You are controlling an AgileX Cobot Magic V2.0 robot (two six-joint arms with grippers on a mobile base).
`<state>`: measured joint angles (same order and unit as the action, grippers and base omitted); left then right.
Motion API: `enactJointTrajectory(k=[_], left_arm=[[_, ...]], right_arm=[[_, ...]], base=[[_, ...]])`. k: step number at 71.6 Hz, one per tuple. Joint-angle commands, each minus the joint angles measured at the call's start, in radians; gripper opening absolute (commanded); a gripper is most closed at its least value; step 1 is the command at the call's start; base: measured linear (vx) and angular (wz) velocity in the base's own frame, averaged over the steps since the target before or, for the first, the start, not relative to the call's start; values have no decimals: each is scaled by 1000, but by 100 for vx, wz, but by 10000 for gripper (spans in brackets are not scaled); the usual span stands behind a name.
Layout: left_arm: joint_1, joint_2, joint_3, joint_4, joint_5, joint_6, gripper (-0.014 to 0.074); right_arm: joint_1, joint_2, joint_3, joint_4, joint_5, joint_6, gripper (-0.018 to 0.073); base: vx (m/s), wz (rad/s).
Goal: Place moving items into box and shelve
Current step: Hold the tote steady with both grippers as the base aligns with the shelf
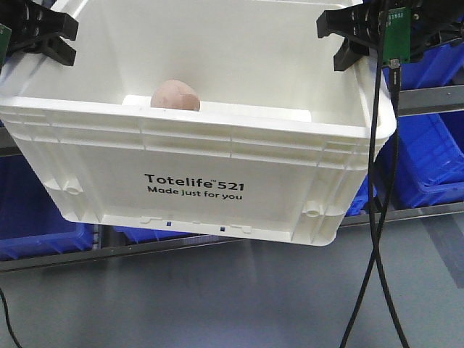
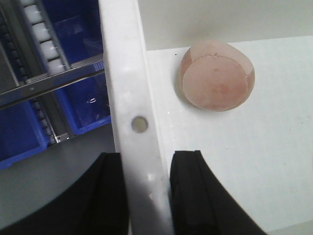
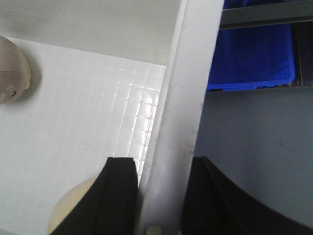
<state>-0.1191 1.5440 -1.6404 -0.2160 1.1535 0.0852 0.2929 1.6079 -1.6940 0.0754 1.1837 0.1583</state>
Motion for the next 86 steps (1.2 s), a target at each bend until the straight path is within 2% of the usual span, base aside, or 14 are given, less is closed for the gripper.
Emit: enactJointTrajectory(k=[1,37,86], left_arm=[[-16,-59,-42,-138,-114,8,-17],[-16,-59,-42,-138,-114,8,-17],[-16,-59,-42,-138,-113,8,-17]], right_arm=[[13,-56,-44,95,-118,-28,-12],[13,-56,-44,95,-118,-28,-12],[13,-56,-44,93,-118,-28,-12]], base=[[5,38],[11,21],[18,1]])
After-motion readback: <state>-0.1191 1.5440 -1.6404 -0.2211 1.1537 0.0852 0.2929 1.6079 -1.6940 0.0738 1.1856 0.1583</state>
